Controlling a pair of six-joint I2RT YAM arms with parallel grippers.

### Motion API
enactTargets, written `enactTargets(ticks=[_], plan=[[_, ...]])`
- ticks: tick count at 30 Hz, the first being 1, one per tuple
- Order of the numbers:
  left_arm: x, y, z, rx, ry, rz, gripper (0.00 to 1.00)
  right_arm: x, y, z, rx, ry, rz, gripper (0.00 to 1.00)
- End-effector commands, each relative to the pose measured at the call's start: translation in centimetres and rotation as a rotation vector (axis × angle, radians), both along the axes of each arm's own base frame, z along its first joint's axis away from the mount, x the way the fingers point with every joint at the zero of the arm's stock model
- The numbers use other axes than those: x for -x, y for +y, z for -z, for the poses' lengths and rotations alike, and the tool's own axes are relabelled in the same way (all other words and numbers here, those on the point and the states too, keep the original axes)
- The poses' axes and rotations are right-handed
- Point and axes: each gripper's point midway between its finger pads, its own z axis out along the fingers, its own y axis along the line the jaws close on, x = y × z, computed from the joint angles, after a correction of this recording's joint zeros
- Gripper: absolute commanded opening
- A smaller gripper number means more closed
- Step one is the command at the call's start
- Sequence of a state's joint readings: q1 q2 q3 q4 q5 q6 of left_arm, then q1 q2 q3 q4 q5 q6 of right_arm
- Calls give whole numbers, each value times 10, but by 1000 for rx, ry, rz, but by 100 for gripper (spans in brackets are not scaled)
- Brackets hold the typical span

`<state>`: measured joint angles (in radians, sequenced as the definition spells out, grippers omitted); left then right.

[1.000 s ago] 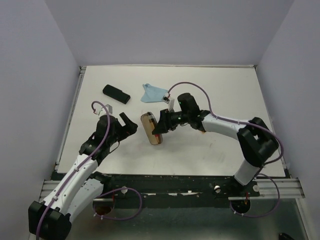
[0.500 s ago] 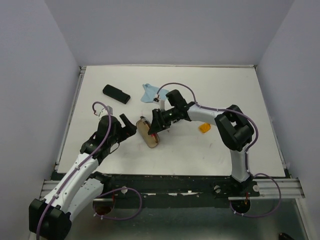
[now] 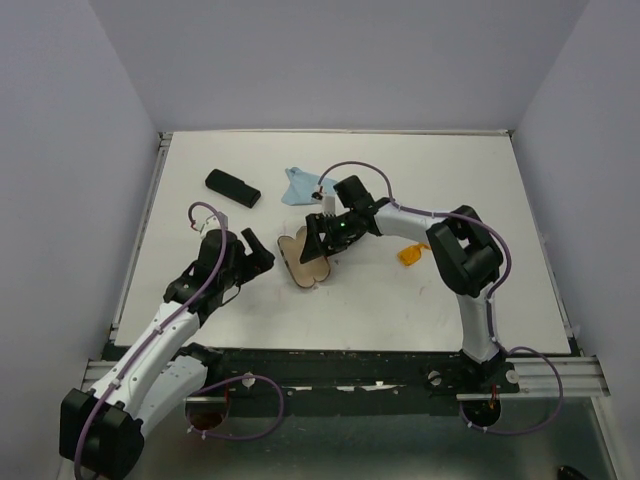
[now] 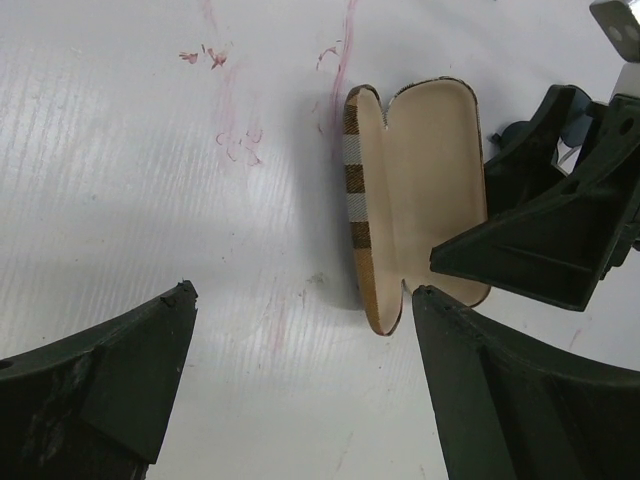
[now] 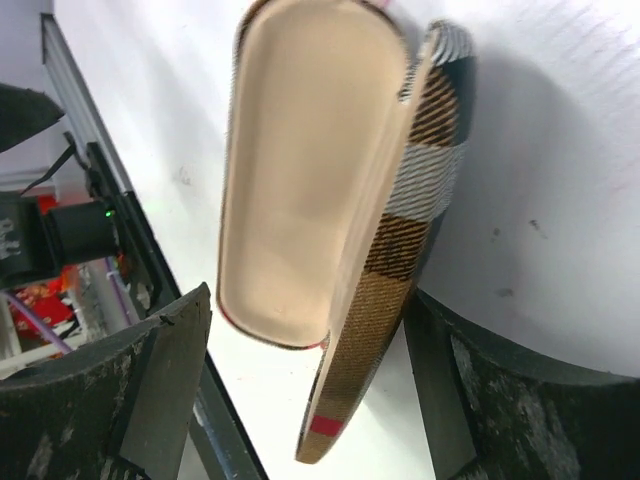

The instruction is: Organize the sunglasses

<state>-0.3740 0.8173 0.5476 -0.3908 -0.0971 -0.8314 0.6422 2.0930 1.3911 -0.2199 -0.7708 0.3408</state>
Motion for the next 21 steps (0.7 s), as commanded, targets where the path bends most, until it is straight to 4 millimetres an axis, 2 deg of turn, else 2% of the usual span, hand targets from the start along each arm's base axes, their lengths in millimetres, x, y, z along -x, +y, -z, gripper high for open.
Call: enactTargets(ticks=[1, 7, 16, 21], plan=[[-1, -2, 1, 1, 6, 13, 99, -18, -8, 6, 93, -78, 58, 84], [-1, -2, 0, 5, 8, 9, 99, -29, -20, 6, 164, -142, 117, 82], [1, -4, 1, 17, 16, 7, 99, -36, -23, 2, 170, -207, 115, 78], [2, -4, 1, 22, 21, 7, 99, -39, -17, -1, 135, -245, 81, 66]])
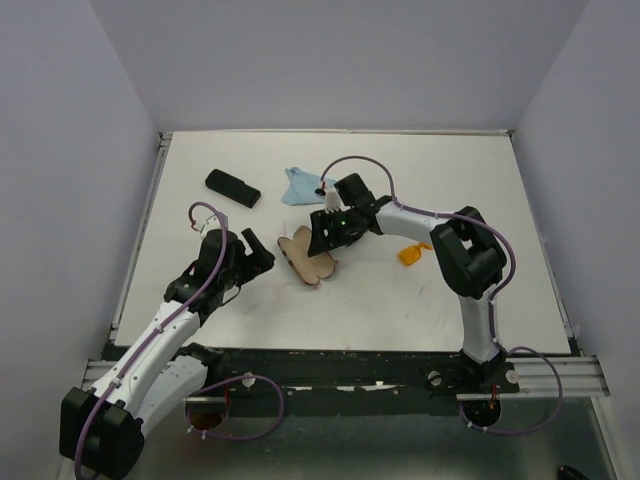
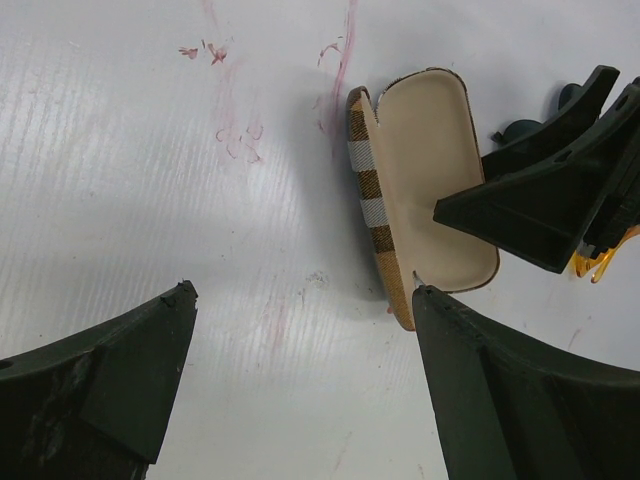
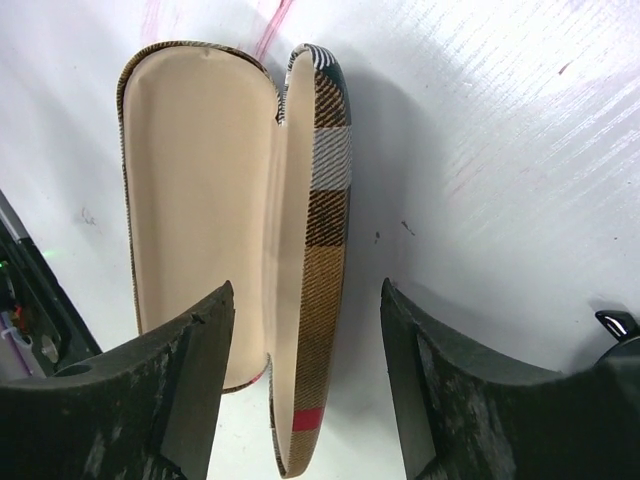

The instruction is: Organize the sunglasses

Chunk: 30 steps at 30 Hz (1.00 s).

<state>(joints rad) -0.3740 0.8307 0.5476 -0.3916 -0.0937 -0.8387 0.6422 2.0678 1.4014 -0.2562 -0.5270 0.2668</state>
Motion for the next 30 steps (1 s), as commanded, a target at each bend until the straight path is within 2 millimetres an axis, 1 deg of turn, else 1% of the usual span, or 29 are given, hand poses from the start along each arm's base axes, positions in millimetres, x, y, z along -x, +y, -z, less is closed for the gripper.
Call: enactTargets(ticks=[1, 4, 8, 10, 15, 18, 23, 26, 30], plan=[[2, -3, -2, 20, 7, 10, 99, -8, 2, -13, -16, -75, -25, 66], [2, -3, -3, 23, 10, 7, 99, -10, 2, -12, -9, -78, -10, 66], [2, -4, -2, 28, 13, 2, 99, -11, -4, -13, 3, -82, 44, 66], [2, -4, -3, 30, 10, 3, 99, -5, -8, -15, -10, -81, 60, 63], [0, -6, -4, 28, 15, 11, 99, 14, -12, -20, -49, -54, 66, 63], [-1, -6, -4, 24, 15, 14, 99, 31, -11, -21, -77, -26, 50, 64], [1, -5, -4, 22, 16, 15, 99, 51, -3, -25, -109, -10, 29, 64], [1, -6, -4, 25, 13, 18, 99, 59, 1, -26, -115, -1, 29, 64], [2, -6, -4, 26, 10, 20, 99, 77, 10, -29, -127, 22, 11, 66]])
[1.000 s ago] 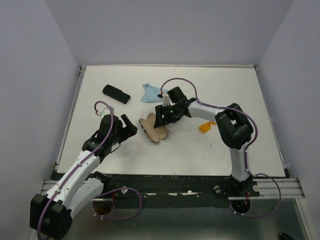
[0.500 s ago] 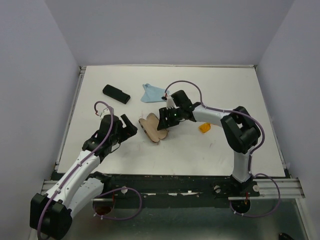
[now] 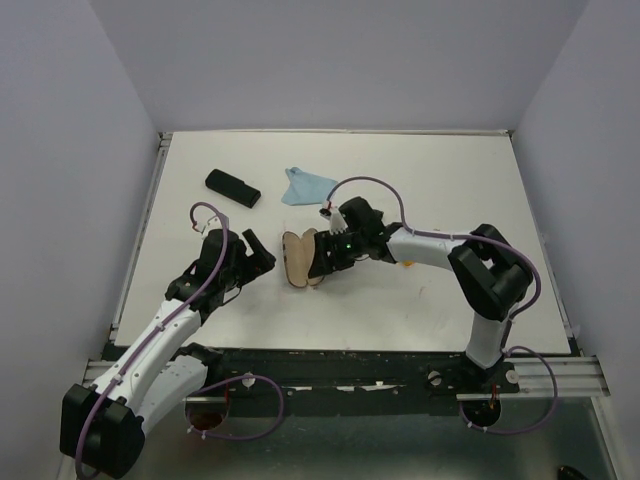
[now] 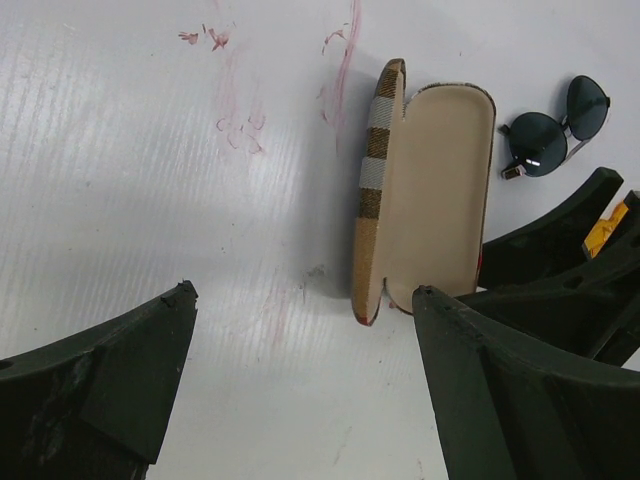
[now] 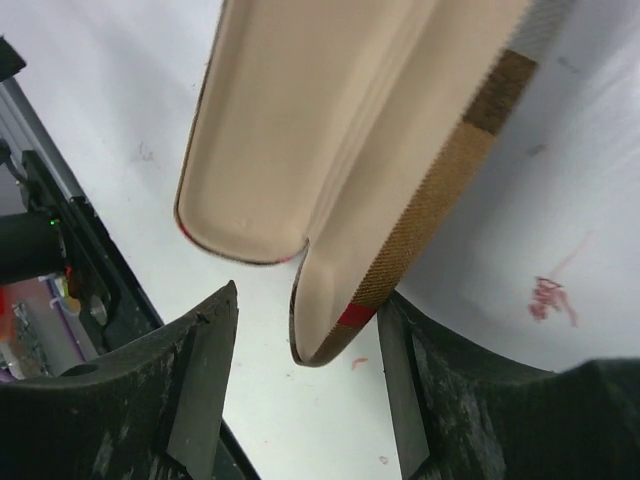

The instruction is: Organize the sunglasses

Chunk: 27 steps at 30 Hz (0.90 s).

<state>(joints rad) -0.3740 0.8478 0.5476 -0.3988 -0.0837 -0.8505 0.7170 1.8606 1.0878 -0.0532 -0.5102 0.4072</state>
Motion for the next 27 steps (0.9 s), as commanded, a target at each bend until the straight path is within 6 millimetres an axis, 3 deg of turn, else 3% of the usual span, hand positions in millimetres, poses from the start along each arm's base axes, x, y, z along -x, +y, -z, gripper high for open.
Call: enactTargets(ticks=[1, 9, 14, 22, 27], plan=[[0, -4, -9, 20, -16, 20, 99, 20, 17, -18, -56, 5, -25, 66], [0, -4, -11, 23, -23, 17, 99, 40, 46, -24, -88, -13, -73, 69], [1, -3, -11, 24, -23, 14, 99, 47, 53, -24, -89, -11, -94, 71], [-1, -2, -13, 20, -26, 8, 99, 35, 26, -42, -17, -128, 7, 76], [-2, -2, -16, 17, -29, 7, 99, 17, 0, -70, 26, -258, 131, 80]])
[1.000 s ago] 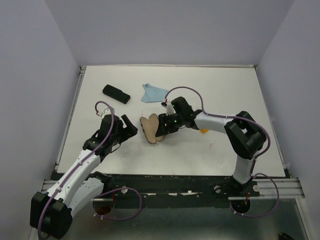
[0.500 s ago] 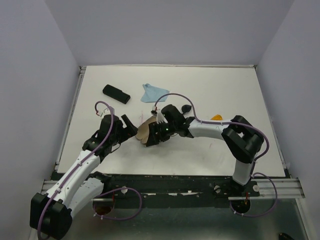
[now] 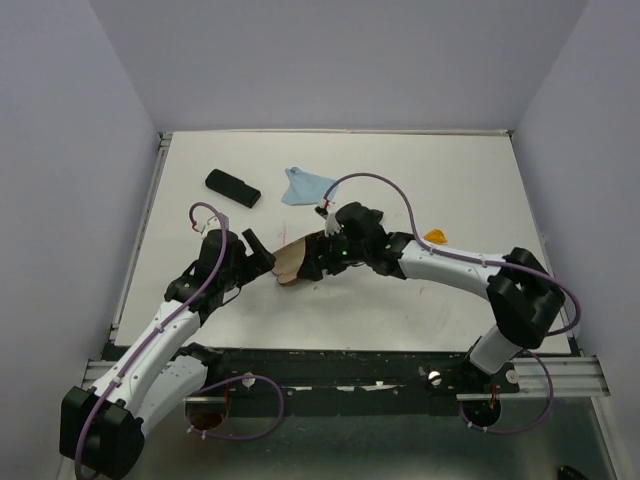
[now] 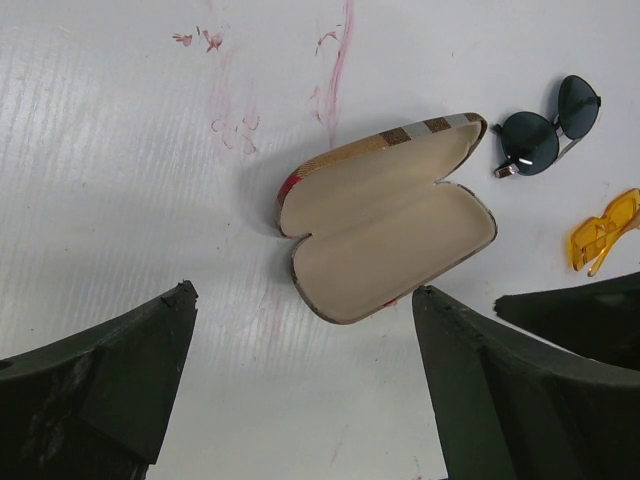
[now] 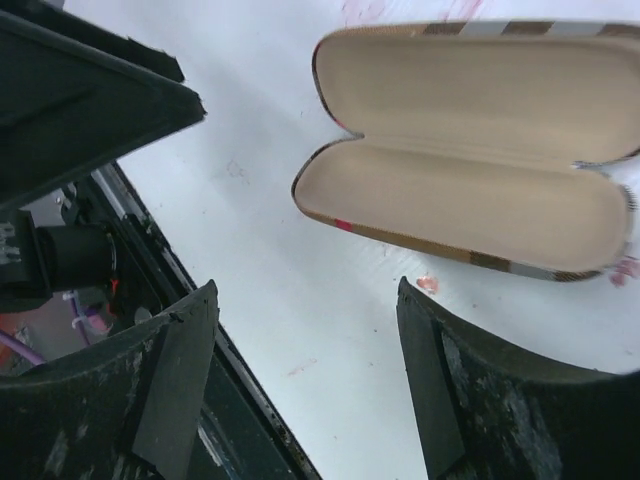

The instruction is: Organize the sunglasses

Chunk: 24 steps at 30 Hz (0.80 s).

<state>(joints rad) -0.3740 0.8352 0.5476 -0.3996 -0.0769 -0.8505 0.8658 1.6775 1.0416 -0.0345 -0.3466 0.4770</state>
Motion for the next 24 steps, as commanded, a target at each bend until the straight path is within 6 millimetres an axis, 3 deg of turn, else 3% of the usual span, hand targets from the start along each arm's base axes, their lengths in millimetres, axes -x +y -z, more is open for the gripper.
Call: enactTargets(ticks=[1, 6, 9, 12, 16, 21, 24], plan=[[-3, -1, -13, 8, -22, -1, 99, -26, -33, -20, 78, -151, 174, 81], [-6, -1, -21, 9, -34, -3, 99, -79, -69, -52, 95, -253, 405, 91], [-9, 1, -24, 0, -44, -18, 99, -115, -79, -60, 97, -264, 474, 94], [-11, 7, -25, -17, -47, -47, 99, -151, -86, -42, 163, -231, 553, 93], [-12, 13, -20, -43, -37, -76, 99, -200, -77, -24, 227, -243, 601, 88], [-14, 14, -20, -59, -38, -73, 99, -241, -61, 16, 358, -269, 572, 83], [-15, 14, -18, -65, -34, -73, 99, -254, -56, 35, 418, -267, 551, 80]])
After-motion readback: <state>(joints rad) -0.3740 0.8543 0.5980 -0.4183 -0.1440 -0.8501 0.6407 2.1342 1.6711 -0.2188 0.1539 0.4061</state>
